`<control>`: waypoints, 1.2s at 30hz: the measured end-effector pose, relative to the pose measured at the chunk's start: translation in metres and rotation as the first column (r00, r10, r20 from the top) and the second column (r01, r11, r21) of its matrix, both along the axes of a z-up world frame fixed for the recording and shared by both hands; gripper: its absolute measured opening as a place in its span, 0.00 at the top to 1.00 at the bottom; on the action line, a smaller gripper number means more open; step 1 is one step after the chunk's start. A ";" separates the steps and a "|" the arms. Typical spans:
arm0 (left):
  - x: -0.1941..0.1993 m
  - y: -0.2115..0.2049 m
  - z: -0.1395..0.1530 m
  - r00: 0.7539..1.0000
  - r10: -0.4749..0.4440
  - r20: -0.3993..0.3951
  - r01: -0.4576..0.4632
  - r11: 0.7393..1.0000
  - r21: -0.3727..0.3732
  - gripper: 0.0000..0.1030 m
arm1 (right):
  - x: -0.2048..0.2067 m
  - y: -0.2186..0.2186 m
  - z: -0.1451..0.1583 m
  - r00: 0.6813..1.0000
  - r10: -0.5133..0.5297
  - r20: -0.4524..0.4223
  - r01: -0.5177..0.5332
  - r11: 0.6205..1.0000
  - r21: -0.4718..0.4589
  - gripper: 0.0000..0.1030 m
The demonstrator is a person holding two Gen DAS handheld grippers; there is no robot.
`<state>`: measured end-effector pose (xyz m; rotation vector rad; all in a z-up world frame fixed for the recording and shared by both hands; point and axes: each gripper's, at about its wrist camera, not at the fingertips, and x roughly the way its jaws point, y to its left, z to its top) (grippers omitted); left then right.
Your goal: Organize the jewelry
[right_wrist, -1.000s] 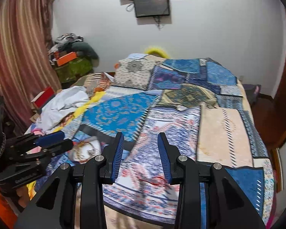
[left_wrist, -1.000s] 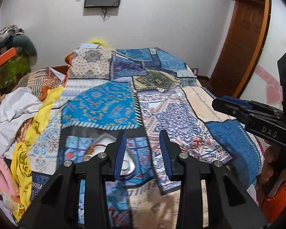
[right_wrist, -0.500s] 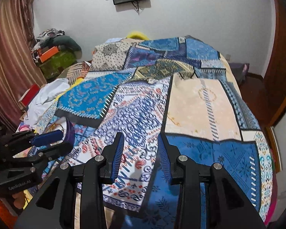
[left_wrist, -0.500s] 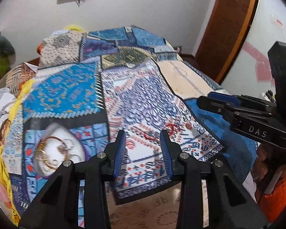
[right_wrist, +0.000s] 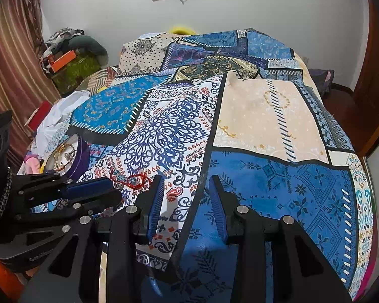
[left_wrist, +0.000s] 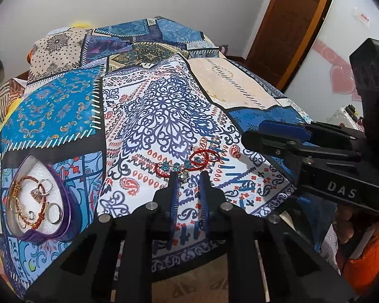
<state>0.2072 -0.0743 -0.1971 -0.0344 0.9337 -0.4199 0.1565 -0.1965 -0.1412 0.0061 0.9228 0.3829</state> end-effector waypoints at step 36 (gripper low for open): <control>-0.010 0.049 0.017 0.993 0.101 0.063 -0.102 0.995 0.011 0.99 | 0.005 0.069 -0.023 0.978 0.208 -0.031 -0.211 0.973 -0.098 0.70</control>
